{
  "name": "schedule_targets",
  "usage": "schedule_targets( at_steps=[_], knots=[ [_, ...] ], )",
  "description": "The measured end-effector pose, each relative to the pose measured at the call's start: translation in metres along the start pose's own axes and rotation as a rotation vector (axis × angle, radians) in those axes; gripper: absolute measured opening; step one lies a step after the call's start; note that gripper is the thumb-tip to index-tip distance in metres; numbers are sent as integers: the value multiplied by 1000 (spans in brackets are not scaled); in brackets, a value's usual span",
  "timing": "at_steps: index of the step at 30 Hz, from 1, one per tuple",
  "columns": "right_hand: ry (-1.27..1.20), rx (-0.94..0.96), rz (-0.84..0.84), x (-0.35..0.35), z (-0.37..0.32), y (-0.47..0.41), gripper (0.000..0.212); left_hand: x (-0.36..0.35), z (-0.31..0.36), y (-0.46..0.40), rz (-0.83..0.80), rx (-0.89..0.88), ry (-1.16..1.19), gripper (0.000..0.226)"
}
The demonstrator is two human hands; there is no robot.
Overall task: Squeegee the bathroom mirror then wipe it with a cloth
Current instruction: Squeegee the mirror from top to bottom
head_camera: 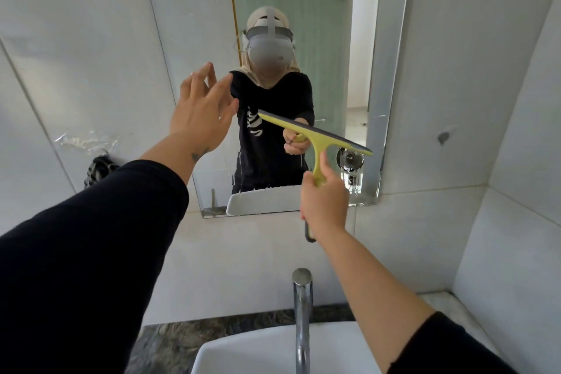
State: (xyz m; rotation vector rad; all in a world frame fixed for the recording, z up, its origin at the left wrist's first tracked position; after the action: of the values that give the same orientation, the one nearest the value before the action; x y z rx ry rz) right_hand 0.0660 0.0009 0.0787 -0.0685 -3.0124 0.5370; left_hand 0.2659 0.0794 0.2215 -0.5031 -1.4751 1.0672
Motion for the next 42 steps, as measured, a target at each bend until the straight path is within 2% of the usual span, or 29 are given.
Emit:
schedule_targets(
  at_steps=[6, 14, 21, 25, 28, 34, 38, 42],
  knots=[
    [8, 107, -50, -45, -17, 35, 55, 3, -2, 1, -34, -36, -7, 52],
    [197, 348, -107, -76, -22, 64, 57, -7, -6, 3, -36, -65, -36, 57],
    [500, 555, -184, -70, -12, 56, 59, -21, -14, 29, 47, -50, -63, 61],
    [742, 738, -206, -56, -8, 44, 67, -33, -19, 62, 18, -21, -46, 72],
    [814, 826, -186, -46, -4, 34, 71, -46, -24, 86, -18, 1, -52, 80],
    [912, 889, -194, -27, 6, 11, 68, -77, -36, 118, -133, 36, -158, 108],
    [942, 900, -225, -21, 12, 3, 65, -92, -41, 125, -171, 78, -174, 108],
    [945, 906, -219, -13, 15, -2, 63, -93, -37, 125, -117, 86, -196, 110]
  ],
)
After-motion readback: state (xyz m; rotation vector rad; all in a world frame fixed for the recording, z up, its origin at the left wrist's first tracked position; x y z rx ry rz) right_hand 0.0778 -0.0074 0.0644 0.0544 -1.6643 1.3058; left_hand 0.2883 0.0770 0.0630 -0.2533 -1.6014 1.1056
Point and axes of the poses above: each hand's wrist, its own y-axis away from the middle knuckle, its own x-axis out of the back of the hand, z = x × y, the point moved 7 cm from there along -y, towards the middle knuckle, and after that the axes turned 10 degrees about z, right-handed, at the moved point
